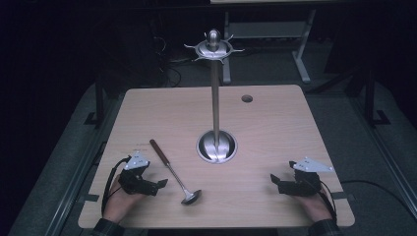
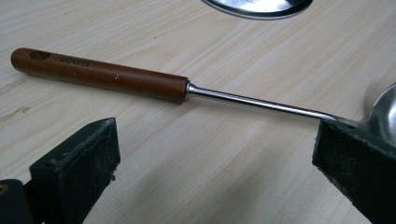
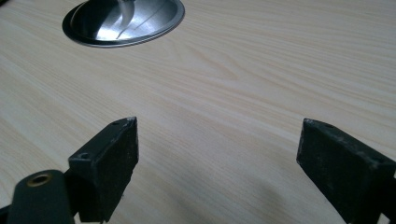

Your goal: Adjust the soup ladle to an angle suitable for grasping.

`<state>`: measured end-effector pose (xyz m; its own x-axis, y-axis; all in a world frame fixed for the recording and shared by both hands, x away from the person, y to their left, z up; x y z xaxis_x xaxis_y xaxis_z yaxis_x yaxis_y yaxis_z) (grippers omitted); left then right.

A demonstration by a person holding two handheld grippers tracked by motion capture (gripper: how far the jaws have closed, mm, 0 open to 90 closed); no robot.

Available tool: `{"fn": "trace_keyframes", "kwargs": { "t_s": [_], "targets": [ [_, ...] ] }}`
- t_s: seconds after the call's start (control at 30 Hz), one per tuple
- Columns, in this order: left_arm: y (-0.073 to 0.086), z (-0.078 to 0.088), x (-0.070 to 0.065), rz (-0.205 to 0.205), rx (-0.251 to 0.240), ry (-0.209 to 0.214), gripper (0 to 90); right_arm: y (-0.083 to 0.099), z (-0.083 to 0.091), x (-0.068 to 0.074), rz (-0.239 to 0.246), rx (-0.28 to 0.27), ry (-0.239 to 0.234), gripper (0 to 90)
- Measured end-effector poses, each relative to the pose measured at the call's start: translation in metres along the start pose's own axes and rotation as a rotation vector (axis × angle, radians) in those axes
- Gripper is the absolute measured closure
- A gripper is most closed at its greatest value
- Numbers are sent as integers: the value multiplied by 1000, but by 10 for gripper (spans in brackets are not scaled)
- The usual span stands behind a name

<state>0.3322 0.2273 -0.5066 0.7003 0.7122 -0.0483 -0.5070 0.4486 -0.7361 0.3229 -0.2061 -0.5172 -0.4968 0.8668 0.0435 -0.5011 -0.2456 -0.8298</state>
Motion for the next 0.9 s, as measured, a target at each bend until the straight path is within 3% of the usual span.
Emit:
{"fn": "trace_keyframes", "kwargs": {
  "t_s": [0.13,0.3,0.43,0.7,0.77,0.8,0.9],
  "targets": [
    [0,-1,-1,3,2,-7,0,0,1,-1,-3,-6,1,126],
    [-3,2,2,10,-20,-29,91,-1,1,-2,-6,-11,4,128],
    [-8,4,7,29,-48,-65,212,0,0,-2,-5,-8,7,129],
    [-15,2,15,51,-40,-92,472,0,0,-1,-8,-6,11,130],
    [-15,1,16,55,-40,-95,499,0,0,-1,-10,-4,11,130],
    [-16,0,18,65,-40,-101,562,0,-1,-1,-8,-7,10,130],
    [-16,0,24,75,-23,-124,614,0,-1,-2,-11,-6,9,130]
  ]
}}
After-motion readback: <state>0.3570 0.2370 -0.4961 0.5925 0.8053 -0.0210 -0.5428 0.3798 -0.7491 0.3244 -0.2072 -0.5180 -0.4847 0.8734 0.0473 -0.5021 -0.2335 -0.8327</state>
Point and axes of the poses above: each handheld gripper's, and its own axes: z roughly backward along the jaws, y roughly out of its underside, x roughly to its left, the point moved 8 cm from there along -z, roughly forward along the jaws, and after that the axes turned 1 degree about y, right-handed, at the moved point
